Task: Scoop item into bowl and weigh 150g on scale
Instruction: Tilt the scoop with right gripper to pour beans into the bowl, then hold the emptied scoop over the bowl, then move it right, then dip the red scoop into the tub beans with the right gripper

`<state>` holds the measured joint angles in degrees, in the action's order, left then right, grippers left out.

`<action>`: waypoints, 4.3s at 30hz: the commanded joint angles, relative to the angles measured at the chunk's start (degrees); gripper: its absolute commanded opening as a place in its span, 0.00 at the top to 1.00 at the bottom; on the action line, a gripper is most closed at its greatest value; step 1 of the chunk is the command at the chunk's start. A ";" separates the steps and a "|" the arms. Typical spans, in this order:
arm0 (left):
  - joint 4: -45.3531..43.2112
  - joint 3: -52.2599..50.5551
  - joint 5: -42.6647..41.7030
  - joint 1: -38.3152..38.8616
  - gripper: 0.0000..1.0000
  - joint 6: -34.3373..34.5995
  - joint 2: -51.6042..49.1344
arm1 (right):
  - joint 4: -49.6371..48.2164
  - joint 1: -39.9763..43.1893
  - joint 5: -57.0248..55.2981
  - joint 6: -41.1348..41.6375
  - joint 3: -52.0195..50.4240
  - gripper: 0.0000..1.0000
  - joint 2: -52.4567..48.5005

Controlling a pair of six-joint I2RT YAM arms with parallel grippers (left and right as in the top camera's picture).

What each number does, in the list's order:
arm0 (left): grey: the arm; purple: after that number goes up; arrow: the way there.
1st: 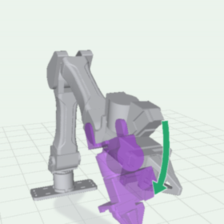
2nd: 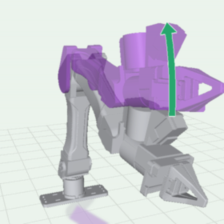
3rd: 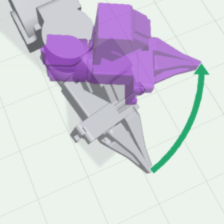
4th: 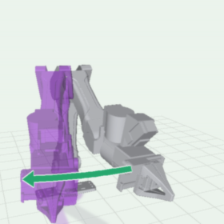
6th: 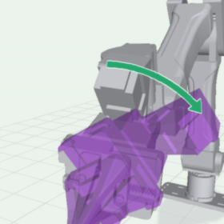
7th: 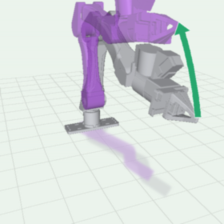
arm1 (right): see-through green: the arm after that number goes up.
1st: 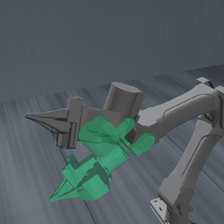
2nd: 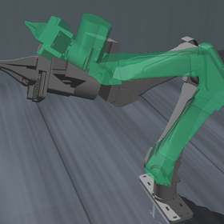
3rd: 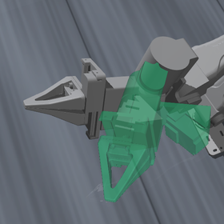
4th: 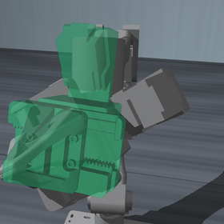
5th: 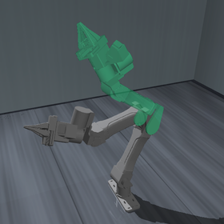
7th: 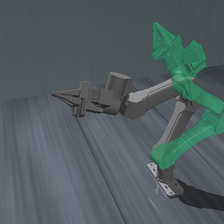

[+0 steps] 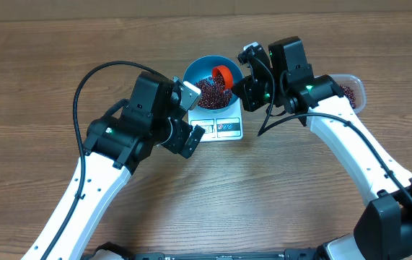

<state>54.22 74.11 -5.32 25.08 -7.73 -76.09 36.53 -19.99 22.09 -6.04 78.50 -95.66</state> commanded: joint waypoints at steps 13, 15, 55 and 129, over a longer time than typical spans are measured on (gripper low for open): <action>-0.07 -0.48 0.42 -0.04 0.00 -1.05 0.46 | -0.04 -2.21 -3.63 -3.56 1.79 0.96 2.08; -0.07 -0.48 0.39 -0.04 0.00 -1.05 0.46 | -0.04 -3.65 -6.47 -4.98 1.79 0.96 2.08; -0.07 -0.48 0.42 -0.04 0.00 -1.05 0.46 | -0.20 -7.30 -19.50 -5.22 2.27 0.96 2.56; -0.07 -0.48 0.42 -0.04 0.00 -1.05 0.46 | 21.18 22.32 -37.86 4.66 2.14 0.96 -2.29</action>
<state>54.22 74.11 -5.32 25.08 -7.73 -76.09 58.06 2.26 -10.46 -4.01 79.83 -96.20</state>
